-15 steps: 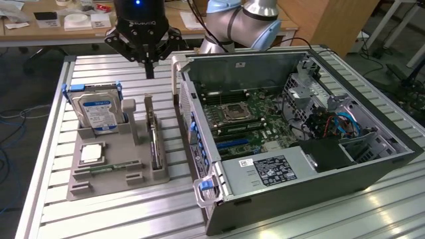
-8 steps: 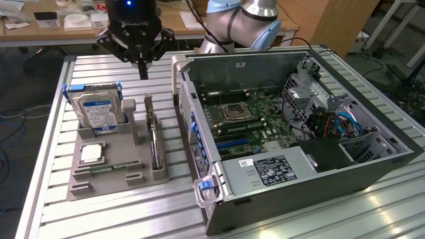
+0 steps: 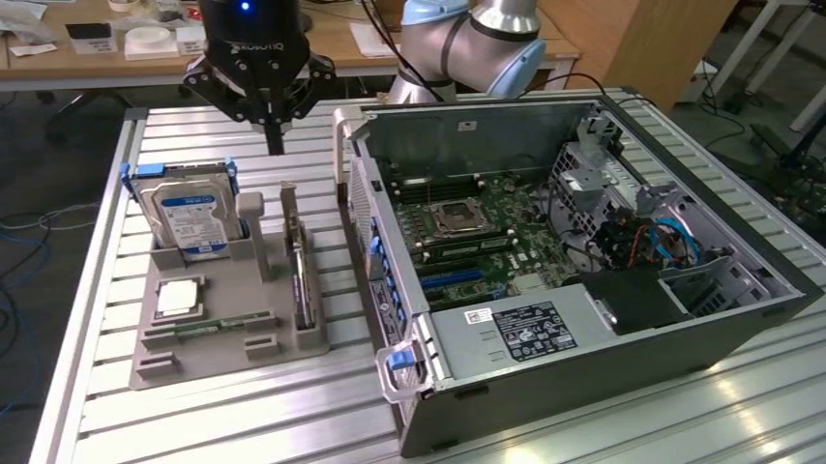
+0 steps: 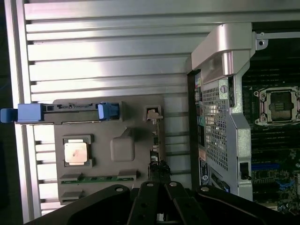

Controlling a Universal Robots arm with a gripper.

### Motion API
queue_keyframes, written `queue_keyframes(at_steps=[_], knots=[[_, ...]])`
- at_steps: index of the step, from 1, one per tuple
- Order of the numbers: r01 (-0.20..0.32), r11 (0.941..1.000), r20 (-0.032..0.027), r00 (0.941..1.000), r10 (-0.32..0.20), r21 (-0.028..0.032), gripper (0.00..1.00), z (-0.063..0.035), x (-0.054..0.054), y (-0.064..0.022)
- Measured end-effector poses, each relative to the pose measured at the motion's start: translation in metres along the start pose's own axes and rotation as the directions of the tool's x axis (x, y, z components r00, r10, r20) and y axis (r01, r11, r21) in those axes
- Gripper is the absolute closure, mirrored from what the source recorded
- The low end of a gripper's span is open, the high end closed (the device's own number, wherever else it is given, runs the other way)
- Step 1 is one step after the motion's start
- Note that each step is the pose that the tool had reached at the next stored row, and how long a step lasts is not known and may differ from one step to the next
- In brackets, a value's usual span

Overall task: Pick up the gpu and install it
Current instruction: 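Reach for the gpu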

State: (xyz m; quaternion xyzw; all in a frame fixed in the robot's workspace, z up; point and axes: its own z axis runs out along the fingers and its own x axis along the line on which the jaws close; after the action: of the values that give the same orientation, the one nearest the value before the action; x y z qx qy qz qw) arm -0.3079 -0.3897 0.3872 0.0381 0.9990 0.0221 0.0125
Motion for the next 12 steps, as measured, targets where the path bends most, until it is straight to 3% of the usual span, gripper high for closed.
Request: queue_keyframes(at_steps=[4,12], knots=[[0.0,1.0,0.0001,1.0,0.0,-0.0001,0.89,-0.0001,0.001,-0.0037],[0.0,1.0,0.0001,1.0,0.0,-0.0001,0.89,-0.0008,0.003,-0.019]])
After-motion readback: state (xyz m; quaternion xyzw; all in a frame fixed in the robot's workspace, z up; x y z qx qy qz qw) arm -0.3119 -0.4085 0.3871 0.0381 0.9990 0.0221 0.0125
